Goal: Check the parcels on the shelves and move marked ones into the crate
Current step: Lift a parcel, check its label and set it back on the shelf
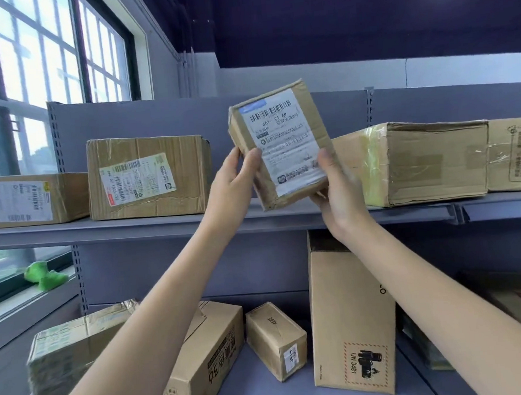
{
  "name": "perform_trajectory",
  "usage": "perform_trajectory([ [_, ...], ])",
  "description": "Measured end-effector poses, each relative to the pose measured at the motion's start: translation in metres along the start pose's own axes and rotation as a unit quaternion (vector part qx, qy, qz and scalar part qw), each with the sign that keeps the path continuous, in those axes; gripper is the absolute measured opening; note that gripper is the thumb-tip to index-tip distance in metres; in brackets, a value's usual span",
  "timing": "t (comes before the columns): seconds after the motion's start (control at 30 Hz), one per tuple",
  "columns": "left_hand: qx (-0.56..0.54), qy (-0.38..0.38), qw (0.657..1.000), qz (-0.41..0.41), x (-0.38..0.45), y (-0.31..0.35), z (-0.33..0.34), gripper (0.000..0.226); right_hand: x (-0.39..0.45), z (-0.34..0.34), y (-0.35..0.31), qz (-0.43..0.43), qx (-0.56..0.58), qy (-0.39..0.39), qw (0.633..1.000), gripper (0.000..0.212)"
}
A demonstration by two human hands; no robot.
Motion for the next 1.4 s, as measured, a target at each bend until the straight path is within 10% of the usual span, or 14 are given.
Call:
perform_trajectory([
  [0.23, -0.123, 0.001, 0.992, 0.023, -0.002, 0.003, -0.004, 0.026, -0.014, 0.0, 0.013, 0.105, -0.128, -0.134, 0.977, 0.018],
  [0.57, -0.152, -0.013, 0.988, 0.016, -0.014, -0.002, -0.002, 0.03, -0.019, -0.013, 0.007, 0.112, -0.13, -0.136, 0.976, 0.029],
  [0.83, -0.1, 0.047, 0.994, -0.014, -0.01, -0.002, -0.017, 0.093, -0.006, -0.03, -0.018, 0.074, -0.072, -0.1, 0.99, 0.057],
  [1.03, -0.07, -0.04, 0.996, 0.03, -0.014, 0.009, -0.012, 0.016, 0.007, -0.032, -0.038, 0.039, -0.075, -0.1, 0.991, 0.087],
  [1.13, -0.046, -0.076, 0.995, 0.045, -0.017, 0.014, -0.009, 0.02, 0.014, -0.03, -0.043, 0.011, -0.07, -0.107, 0.992, 0.1],
  [1.4, 0.078, 0.012, 0.994, 0.072, -0.011, -0.002, -0.012, 0.029, 0.021, -0.002, -0.043, -0.163, -0.354, -0.106, 0.915, 0.033],
])
Point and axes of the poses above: each hand's wrist, its own x-axis towards the middle knuckle, its own z-axis out of the palm, y = z × x, the point moved 4 cm from there along x, towards the middle knuckle, and after that the axes turned 11 degrees about x, right-handed, at the moved point
